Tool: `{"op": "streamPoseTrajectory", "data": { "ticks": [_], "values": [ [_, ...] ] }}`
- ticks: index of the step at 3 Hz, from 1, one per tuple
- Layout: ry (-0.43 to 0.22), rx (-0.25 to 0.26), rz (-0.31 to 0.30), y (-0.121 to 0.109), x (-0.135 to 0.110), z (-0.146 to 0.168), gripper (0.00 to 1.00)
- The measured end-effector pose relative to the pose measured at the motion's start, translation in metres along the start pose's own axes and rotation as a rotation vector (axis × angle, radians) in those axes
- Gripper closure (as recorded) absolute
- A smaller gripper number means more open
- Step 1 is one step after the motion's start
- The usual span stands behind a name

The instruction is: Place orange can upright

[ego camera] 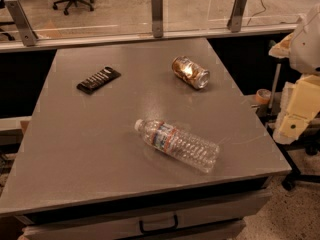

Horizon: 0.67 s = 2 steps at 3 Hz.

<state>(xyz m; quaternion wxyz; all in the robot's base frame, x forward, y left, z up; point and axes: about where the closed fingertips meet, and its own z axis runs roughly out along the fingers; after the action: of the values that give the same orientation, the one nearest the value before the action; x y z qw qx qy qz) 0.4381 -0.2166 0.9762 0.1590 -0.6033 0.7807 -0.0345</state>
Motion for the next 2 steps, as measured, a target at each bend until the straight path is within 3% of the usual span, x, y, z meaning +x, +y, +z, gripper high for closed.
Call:
{"op": "streamPoseTrajectory", "data": {
  "ticks": [2],
  "values": [
    [-0.030,0.006,-0.006,-0.007,-0.010,0.002,0.00]
  ]
}}
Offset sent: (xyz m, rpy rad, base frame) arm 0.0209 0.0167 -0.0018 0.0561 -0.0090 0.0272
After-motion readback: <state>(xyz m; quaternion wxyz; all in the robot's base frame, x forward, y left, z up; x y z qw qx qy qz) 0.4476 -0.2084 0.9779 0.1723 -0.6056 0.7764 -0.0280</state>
